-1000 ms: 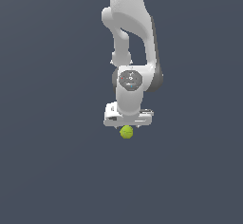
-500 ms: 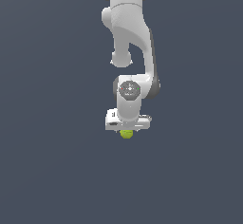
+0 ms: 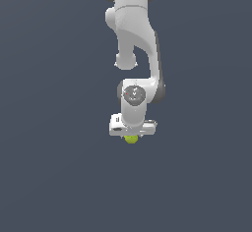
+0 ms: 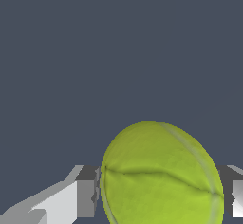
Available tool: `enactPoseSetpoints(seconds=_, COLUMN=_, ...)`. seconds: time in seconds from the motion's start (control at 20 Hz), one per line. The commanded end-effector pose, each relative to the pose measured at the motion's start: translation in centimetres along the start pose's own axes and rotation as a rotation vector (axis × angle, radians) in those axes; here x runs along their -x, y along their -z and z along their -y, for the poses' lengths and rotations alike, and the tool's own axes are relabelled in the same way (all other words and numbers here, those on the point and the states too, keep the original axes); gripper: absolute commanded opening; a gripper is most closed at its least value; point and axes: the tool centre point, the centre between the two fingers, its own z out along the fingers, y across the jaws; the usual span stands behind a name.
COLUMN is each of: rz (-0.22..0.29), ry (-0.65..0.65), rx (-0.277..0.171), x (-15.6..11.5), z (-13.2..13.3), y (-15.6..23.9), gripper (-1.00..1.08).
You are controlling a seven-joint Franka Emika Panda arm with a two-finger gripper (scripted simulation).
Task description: Pick up the object and move it to a goal position.
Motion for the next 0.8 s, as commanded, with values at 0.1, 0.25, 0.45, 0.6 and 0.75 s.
enactPoseSetpoints(seconds=0.1, rz=0.000, ry=0.000, rx=0.000, x=0.0, z=0.0, y=0.0, gripper=-1.00)
enactPoseSetpoints(seconds=0.25, rz=0.000, ry=0.000, rx=0.000, x=0.0, z=0.1, y=0.1, gripper=-1.00)
enactPoseSetpoints(seconds=0.45, rz=0.000, ry=0.000, rx=0.000, x=0.1, z=0.4, y=1.0, gripper=-1.00)
enactPoseSetpoints(seconds=0.6, rz=0.000, ry=0.000, rx=0.000, x=0.2, z=1.0, y=2.3, gripper=-1.00)
enactPoseSetpoints(seconds=0.75, rz=0.000, ry=0.000, rx=0.000, x=0.4, z=1.7, y=4.2, gripper=-1.00)
